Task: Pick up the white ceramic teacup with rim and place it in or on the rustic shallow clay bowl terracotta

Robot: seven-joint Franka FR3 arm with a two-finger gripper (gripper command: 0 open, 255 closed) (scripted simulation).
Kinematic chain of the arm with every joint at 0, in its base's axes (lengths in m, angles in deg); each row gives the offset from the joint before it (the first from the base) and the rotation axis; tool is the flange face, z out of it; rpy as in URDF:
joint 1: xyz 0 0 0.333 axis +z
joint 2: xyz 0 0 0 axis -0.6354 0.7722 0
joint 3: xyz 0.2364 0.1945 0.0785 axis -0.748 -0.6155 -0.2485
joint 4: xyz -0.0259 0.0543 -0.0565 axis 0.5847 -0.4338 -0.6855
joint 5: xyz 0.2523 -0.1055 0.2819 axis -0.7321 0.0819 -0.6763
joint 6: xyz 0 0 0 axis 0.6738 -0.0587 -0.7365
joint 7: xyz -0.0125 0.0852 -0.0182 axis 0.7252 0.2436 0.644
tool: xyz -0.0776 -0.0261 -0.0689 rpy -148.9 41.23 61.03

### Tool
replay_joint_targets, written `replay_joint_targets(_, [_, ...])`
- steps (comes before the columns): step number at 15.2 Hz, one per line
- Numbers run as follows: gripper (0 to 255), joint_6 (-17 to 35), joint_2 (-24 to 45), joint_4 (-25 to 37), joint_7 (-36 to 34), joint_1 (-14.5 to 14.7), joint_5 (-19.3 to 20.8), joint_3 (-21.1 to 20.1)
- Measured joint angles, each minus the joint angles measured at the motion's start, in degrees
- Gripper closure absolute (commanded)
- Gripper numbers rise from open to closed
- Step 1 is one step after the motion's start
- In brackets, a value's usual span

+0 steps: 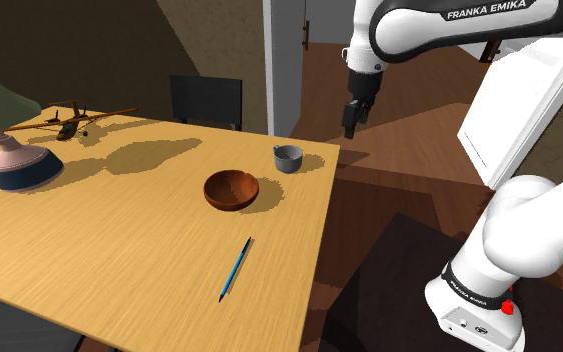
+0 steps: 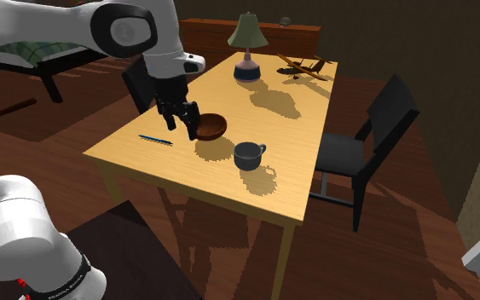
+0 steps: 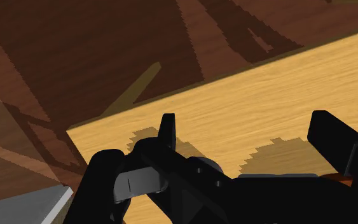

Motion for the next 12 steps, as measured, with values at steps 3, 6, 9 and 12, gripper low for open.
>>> replay_joint_targets(3, [0, 3.9, 6.2, 2.3, 1.6, -0.2, -0.4, 1.4])
replay_joint_targets(6, [0, 7.5, 12.0, 4.5, 3.3, -0.4, -1.1, 2.7])
replay_joint_targets(9, [0, 10.4, 19.2, 8.7, 5.1, -0.4, -2.3, 3.9])
replay_joint_targets(12, [0, 13.2, 26.4, 12.9, 7.0, -0.6, -3.9, 4.8])
